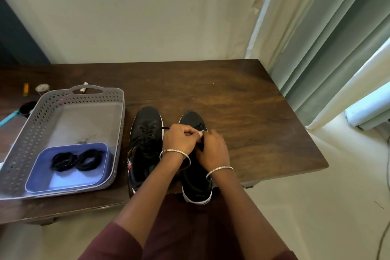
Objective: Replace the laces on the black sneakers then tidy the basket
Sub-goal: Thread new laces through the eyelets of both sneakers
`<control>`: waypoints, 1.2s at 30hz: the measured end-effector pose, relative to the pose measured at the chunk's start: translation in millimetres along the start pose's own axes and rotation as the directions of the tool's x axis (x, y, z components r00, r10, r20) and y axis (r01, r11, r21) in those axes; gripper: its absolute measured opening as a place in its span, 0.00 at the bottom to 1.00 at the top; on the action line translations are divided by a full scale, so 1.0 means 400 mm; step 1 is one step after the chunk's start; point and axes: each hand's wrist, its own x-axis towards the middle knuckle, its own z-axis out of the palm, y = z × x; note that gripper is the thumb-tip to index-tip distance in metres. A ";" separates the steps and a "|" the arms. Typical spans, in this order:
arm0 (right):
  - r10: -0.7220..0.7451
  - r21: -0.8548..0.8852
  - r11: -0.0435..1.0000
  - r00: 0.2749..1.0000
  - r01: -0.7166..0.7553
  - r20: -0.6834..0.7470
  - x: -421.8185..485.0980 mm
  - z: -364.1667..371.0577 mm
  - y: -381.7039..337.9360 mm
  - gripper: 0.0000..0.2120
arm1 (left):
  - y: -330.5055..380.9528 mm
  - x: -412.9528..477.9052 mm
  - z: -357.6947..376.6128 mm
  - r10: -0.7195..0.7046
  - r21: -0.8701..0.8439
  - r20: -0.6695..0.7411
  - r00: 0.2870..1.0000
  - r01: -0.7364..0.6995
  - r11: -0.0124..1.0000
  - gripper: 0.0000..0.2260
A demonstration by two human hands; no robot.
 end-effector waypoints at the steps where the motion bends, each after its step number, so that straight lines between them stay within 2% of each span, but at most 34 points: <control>1: 0.009 0.009 1.000 1.000 -0.009 -0.003 0.009 0.002 0.002 0.06 | 0.002 0.005 0.007 0.013 0.037 0.011 1.000 -0.013 0.999 0.03; 4: 0.078 0.141 0.987 0.997 -0.074 -0.023 0.015 -0.011 0.011 0.10 | 0.006 0.024 0.010 0.033 0.211 0.001 0.999 -0.033 0.977 0.04; 7: 0.205 0.354 0.915 0.979 -0.192 0.001 0.019 -0.025 0.037 0.17 | 0.003 0.039 0.010 0.001 0.300 0.060 0.998 -0.019 0.954 0.03; 9: 0.259 0.499 0.826 0.963 -0.261 0.073 0.016 -0.032 0.045 0.19 | 0.007 0.048 0.020 0.016 0.355 0.035 0.999 -0.028 0.934 0.03; 13: 0.335 0.769 0.502 0.909 -0.396 0.249 0.010 -0.047 0.052 0.19 | 0.022 0.061 0.045 0.038 0.463 -0.055 0.998 -0.009 0.887 0.05; 19: 0.321 0.830 0.354 0.889 -0.432 0.326 0.004 -0.053 0.053 0.19 | 0.017 0.084 0.062 0.019 0.471 0.014 1.000 -0.023 0.882 0.05; 29: 0.289 0.848 0.337 0.902 -0.410 0.321 0.007 -0.047 0.067 0.19 | -0.003 0.095 0.061 0.056 0.422 0.033 0.998 -0.064 0.904 0.04; 36: 0.267 0.827 0.414 0.919 -0.380 0.289 0.020 -0.029 0.081 0.18 | 0.008 0.104 0.059 0.088 0.508 0.074 0.993 -0.113 0.854 0.04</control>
